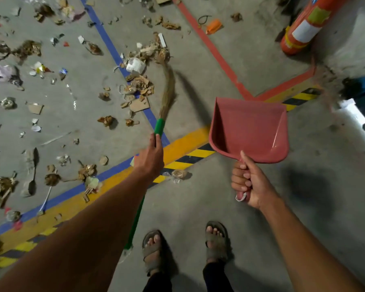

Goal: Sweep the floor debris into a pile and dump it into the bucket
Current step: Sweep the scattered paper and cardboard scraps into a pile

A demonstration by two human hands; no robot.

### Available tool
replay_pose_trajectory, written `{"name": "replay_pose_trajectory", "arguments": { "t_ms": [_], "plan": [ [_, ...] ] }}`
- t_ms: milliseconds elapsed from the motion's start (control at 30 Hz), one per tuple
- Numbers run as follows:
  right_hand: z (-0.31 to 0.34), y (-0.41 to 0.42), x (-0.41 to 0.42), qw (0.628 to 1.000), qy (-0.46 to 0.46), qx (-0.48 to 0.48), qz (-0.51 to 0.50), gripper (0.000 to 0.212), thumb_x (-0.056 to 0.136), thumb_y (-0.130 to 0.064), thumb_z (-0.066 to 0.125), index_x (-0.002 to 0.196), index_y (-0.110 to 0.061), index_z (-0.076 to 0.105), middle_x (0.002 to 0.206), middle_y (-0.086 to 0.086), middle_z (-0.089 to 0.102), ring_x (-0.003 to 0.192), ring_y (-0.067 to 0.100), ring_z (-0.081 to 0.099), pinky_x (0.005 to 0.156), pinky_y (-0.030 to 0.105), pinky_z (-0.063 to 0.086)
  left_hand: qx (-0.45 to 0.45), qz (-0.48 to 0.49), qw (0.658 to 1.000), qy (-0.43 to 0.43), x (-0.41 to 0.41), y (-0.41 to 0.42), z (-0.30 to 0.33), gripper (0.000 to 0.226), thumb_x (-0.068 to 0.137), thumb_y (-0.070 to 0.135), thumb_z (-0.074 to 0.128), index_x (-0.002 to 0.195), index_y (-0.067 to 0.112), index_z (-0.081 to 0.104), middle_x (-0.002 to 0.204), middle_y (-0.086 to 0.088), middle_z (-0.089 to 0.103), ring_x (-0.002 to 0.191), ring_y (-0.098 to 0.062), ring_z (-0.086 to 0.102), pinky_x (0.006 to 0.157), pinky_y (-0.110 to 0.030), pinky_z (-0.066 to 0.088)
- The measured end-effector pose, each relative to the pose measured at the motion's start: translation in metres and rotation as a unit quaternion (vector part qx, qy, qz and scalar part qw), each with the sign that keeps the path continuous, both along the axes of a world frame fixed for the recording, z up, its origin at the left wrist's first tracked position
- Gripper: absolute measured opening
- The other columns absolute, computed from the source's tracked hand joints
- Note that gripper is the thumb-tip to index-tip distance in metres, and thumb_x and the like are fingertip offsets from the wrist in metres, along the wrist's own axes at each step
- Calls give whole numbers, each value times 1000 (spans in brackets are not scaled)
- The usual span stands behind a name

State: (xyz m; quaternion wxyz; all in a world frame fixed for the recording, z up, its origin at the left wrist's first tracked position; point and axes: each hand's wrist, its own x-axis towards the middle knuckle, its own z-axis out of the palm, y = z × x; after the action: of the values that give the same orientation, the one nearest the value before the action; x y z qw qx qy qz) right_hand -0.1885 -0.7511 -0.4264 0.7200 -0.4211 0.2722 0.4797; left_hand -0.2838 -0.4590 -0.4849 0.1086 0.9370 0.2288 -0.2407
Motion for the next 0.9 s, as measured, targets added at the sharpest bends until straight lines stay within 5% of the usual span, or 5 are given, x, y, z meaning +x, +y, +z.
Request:
{"name": "replay_pose_trajectory", "arguments": {
  "t_ms": [200, 333, 400, 533, 900],
  "plan": [
    [31, 35, -39, 1000, -9, 6, -11, 45, 104, -51, 51, 69, -25, 42, 46, -12, 27, 32, 4, 23, 32, 18, 18, -93, -191, 977, 33, -100, -17, 18, 79, 100, 5, 44, 166, 22, 5, 174, 0, -3, 109, -41, 64, 76, -48, 59],
    [41, 48, -69, 1000, -4, 7, -10, 45, 104, -50, 51, 70, -25, 41, 46, -11, 27, 32, 5, 23, 32, 18, 21, -109, -249, 956, 112, -153, -22, 25, 70, 102, 13, 44, 165, 25, 16, 148, -12, 49, 97, -31, 64, 70, -38, 53],
    [41, 53, -83, 1000, 2, -2, -12, 44, 104, -50, 53, 70, -24, 41, 46, -11, 28, 32, 5, 24, 32, 18, 21, -91, -222, 959, 152, -174, -11, 20, 62, 102, 17, 50, 160, 21, 30, 129, -9, 59, 96, -28, 65, 71, -36, 55],
    [31, 65, -103, 1000, 12, -13, -6, 45, 104, -51, 53, 69, -24, 43, 46, -11, 28, 31, 5, 24, 32, 18, 20, -59, -132, 976, 161, -190, 44, -4, 45, 100, 14, 56, 144, 12, 51, 127, -6, 60, 99, -26, 68, 75, -39, 60],
    [20, 115, -114, 999, 6, -14, 30, 44, 103, -51, 55, 70, -24, 42, 48, -12, 26, 32, 4, 23, 35, 18, 15, 34, 76, 997, -3, -97, 175, 12, 49, 97, 5, 53, 144, 0, 42, 134, -20, 49, 98, -45, 63, 80, -52, 56]
  ]
}}
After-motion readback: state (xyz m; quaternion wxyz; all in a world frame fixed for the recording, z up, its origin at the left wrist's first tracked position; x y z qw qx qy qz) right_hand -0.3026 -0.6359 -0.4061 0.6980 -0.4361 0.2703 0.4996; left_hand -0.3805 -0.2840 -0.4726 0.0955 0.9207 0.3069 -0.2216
